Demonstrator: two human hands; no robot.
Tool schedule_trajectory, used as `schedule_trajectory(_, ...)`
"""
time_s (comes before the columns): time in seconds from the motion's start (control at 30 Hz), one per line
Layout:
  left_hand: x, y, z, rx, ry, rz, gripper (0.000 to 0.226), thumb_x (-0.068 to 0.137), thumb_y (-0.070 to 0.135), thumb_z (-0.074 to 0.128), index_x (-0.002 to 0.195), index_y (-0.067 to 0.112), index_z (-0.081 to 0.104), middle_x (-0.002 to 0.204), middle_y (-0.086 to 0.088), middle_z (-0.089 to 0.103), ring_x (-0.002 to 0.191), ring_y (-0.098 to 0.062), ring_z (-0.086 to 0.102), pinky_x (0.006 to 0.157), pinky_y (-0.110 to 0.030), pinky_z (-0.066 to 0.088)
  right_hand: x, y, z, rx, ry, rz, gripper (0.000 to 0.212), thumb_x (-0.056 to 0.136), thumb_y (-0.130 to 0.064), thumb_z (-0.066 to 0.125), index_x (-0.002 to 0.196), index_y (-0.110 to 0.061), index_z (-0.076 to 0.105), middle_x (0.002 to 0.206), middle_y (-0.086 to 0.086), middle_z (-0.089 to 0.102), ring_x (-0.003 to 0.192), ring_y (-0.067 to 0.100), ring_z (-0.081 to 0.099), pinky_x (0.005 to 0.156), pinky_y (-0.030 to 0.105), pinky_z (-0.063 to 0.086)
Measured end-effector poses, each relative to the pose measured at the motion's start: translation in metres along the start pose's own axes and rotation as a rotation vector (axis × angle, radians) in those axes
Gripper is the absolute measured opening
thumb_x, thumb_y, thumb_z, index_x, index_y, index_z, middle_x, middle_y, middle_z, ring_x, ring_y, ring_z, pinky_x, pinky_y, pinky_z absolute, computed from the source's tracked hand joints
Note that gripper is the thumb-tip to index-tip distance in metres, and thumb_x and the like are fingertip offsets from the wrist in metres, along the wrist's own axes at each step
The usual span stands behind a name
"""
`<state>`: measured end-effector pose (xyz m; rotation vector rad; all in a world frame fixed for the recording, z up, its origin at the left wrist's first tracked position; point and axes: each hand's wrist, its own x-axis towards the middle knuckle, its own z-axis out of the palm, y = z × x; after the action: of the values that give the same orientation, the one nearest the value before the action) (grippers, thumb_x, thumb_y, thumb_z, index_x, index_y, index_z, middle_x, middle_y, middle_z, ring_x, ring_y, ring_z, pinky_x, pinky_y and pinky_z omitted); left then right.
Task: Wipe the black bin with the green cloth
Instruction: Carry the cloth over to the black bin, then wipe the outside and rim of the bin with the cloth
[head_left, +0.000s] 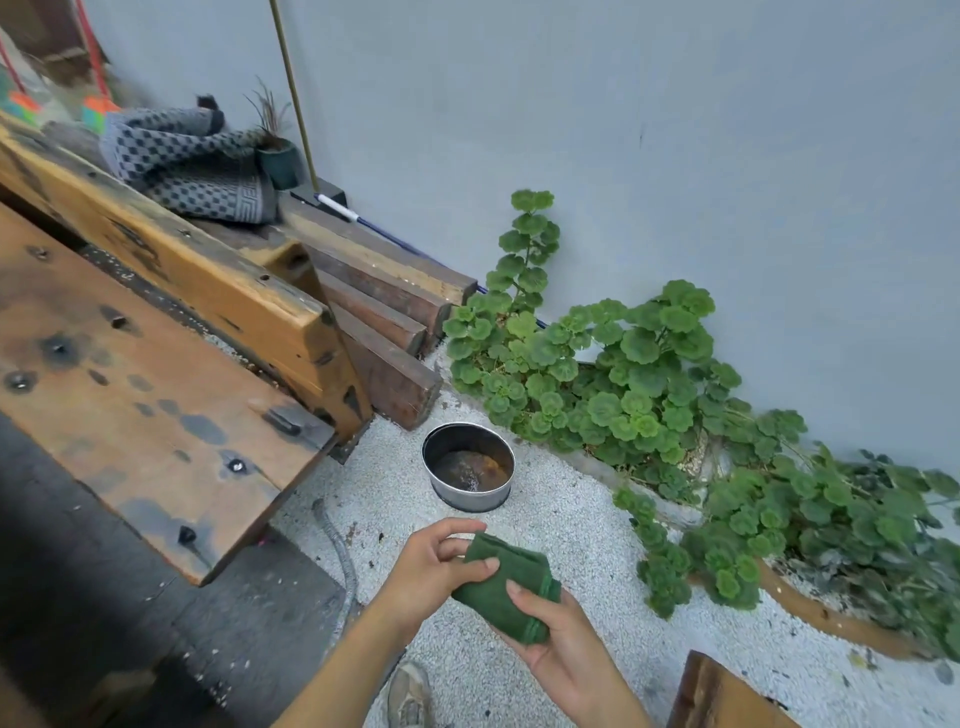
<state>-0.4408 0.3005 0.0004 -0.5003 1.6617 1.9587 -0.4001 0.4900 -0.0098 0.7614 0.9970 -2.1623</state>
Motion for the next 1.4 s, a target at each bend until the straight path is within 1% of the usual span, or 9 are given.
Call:
schedule_trajectory(0.13,0.058,-0.04,-0.01,0.058,0.001,-0.038,0.043,0.078,-0.001,0.088,0.117,0.008,0.073,0.102,-0.018,0.08,0.087,-0.03,0.075,0.079,-0.038,0.064,0.06,0.013,-0.039,0.046,-0.001,0.066,0.045,0.085,0.007,0.074,0.128,-0.002,0.067,0.128,0.029,0.067,0.114,0.044,0.069,0.087,0.05,0.061)
schedule_trajectory(0.53,0.255,-0.2,-0.03,0.393,-0.009,-0.002,0.029,0.082,0.018,0.088,0.108,0.022,0.077,0.095,0.001,0.08,0.075,-0.013,0.066,0.058,-0.023,0.055,0.261,0.046,-0.184,0.016,-0.042,0.136,0.046,0.07,-0.005,0.087,0.115,-0.011,0.078,0.127,0.022,0.071,0.116,0.037,0.07,0.093,0.049,0.06)
schedule_trajectory(0.67,0.331,-0.234,-0.058,0.944,0.018,0.297,0.039,0.089,0.051,0.072,0.123,0.032,0.073,0.112,0.016,0.077,0.099,-0.004,0.07,0.089,-0.03,0.057,0.333,0.05,-0.226,0.012,-0.019,0.11,0.054,0.068,-0.007,0.09,0.12,-0.014,0.076,0.128,0.018,0.071,0.116,0.035,0.07,0.089,0.046,0.061)
schedule_trajectory(0.77,0.393,-0.245,-0.088,1.32,0.035,0.766,0.031,0.097,0.033,0.067,0.127,0.025,0.071,0.121,0.008,0.077,0.109,-0.015,0.07,0.097,-0.037,0.055,0.388,0.055,-0.258,0.021,0.014,0.063,0.046,0.077,0.004,0.083,0.12,-0.011,0.075,0.127,0.019,0.072,0.114,0.037,0.071,0.087,0.05,0.061)
schedule_trajectory(0.87,0.449,-0.252,-0.129,1.531,0.032,0.96,0.025,0.094,0.023,0.073,0.119,0.019,0.076,0.115,0.004,0.078,0.103,-0.021,0.073,0.095,-0.041,0.055,0.44,0.058,-0.287,0.043,0.037,0.007,0.043,0.073,0.005,0.083,0.112,-0.011,0.079,0.126,0.02,0.072,0.111,0.038,0.072,0.084,0.051,0.062)
schedule_trajectory(1.07,0.49,-0.262,-0.173,1.705,-0.173,1.023,0.036,0.106,0.036,0.042,0.103,0.019,0.073,0.093,0.003,0.07,0.083,-0.023,0.066,0.076,-0.037,0.055,0.49,0.061,-0.317,0.113,0.062,-0.108,0.038,0.074,0.001,0.073,0.11,-0.012,0.08,0.125,0.018,0.073,0.11,0.039,0.072,0.081,0.054,0.061)
schedule_trajectory(1.17,0.492,-0.266,-0.173,1.744,-0.176,1.139,0.022,0.102,0.029,0.052,0.097,0.018,0.07,0.087,0.004,0.064,0.078,-0.019,0.061,0.067,-0.033,0.052,0.496,0.062,-0.317,0.094,0.032,-0.133,0.04,0.078,0.002,0.069,0.113,-0.013,0.078,0.128,0.019,0.071,0.112,0.039,0.071,0.08,0.053,0.062)
schedule_trajectory(1.23,0.49,-0.263,-0.17,1.803,-0.217,1.111,0.003,0.099,0.017,0.061,0.097,0.017,0.063,0.09,0.002,0.059,0.08,-0.019,0.055,0.07,-0.032,0.048,0.493,0.06,-0.312,0.07,0.016,-0.137,0.042,0.076,0.002,0.069,0.114,-0.014,0.078,0.128,0.018,0.071,0.111,0.04,0.071,0.079,0.054,0.062)
schedule_trajectory(1.4,0.495,-0.225,-0.155,1.752,-0.243,0.95,0.015,0.09,-0.001,0.051,0.097,0.013,0.053,0.097,-0.003,0.05,0.085,-0.02,0.042,0.076,-0.034,0.037,0.474,0.049,-0.297,0.057,0.024,-0.183,0.04,0.076,0.003,0.067,0.111,-0.012,0.08,0.125,0.019,0.073,0.107,0.042,0.072,0.074,0.053,0.063)
